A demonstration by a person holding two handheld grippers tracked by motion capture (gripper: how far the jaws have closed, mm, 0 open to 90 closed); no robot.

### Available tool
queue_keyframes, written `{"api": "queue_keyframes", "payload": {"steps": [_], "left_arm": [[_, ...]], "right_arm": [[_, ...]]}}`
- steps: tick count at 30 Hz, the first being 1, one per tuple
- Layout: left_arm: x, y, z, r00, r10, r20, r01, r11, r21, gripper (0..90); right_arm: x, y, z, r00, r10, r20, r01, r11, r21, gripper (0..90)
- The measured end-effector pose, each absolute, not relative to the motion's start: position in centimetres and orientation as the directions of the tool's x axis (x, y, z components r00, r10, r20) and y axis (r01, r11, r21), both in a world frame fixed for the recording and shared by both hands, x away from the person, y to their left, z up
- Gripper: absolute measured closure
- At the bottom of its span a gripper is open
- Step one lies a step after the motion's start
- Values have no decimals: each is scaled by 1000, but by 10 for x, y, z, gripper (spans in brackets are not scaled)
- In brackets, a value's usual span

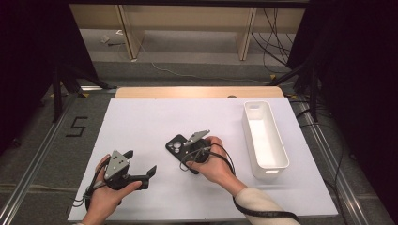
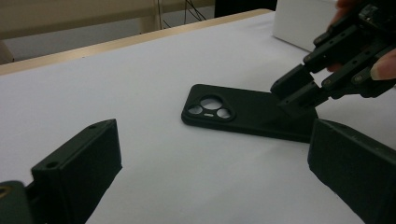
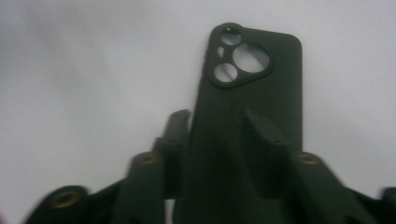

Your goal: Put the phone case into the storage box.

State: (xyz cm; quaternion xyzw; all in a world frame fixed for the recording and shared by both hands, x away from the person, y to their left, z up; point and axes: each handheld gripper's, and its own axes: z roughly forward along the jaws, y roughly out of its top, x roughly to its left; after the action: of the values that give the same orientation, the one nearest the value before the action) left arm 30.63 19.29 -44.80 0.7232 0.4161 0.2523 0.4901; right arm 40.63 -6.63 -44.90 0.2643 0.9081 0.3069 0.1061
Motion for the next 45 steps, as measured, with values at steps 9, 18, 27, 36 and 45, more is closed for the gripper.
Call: {"api": "queue_keyframes", "payload": {"steps": [9, 18, 27, 36, 45], "left_arm": [[307, 193, -448, 528, 848, -44, 354, -173, 919, 23], [307, 193, -448, 529, 847, -46, 354, -171, 920, 23], [308, 192, -448, 530, 846, -47, 354, -171, 920, 24], [308, 192, -448, 532, 845, -48, 354, -171, 920, 24], [308, 193, -448, 531, 846, -52, 354, -166, 920, 24]], "right_arm": [[427, -56, -448, -823, 567, -28, 478, 718, 506, 179], [438, -46, -455, -825, 564, -28, 505, 759, 410, 153], [442, -41, -460, -826, 563, -28, 516, 775, 364, 154], [450, -35, -459, -824, 566, -30, 517, 773, 368, 154], [462, -22, -462, -827, 562, -24, 520, 781, 345, 152]]}}
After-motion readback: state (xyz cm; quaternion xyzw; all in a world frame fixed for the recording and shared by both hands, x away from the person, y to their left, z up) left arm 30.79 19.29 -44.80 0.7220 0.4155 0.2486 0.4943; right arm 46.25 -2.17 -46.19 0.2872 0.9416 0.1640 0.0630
